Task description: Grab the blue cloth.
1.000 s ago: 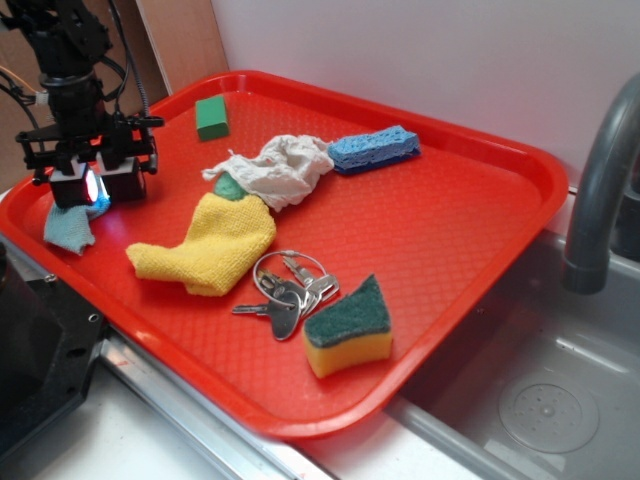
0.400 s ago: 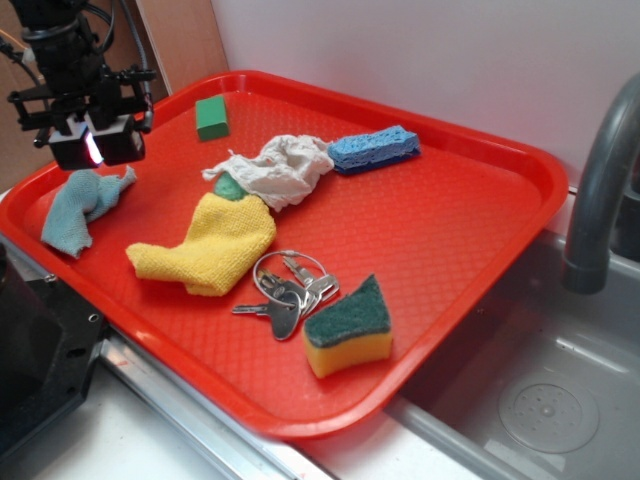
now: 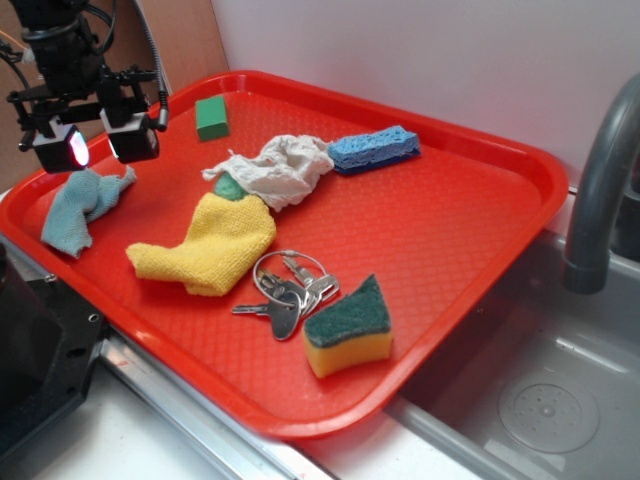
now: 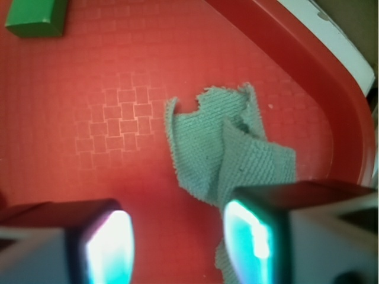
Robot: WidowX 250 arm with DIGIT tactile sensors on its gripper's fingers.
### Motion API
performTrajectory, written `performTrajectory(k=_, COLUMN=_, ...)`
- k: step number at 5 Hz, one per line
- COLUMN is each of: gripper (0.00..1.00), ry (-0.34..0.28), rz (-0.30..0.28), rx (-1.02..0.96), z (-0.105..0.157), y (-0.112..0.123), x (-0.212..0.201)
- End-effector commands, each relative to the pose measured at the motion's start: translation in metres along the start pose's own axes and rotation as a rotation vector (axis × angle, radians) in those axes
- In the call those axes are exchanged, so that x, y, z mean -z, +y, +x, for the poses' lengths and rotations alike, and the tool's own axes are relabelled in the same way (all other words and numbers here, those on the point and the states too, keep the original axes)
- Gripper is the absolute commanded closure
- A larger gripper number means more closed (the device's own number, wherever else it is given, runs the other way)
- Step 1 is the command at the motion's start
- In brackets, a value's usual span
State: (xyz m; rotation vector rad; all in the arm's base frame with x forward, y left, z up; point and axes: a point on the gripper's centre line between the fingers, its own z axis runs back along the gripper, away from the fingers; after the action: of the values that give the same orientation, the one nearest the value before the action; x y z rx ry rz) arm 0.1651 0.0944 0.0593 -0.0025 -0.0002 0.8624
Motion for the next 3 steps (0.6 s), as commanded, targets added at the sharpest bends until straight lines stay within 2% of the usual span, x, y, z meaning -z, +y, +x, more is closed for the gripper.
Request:
performTrajectory(k=1, gripper=0.00, ry=-0.025, rz=0.004, rx=0.036, z=0.004, y=0.037, x=0.006)
performTrajectory(k=3, gripper=0.00, ry=-0.071, rz=0.026, rx=0.121, z=0.001, y=0.065, x=0.014)
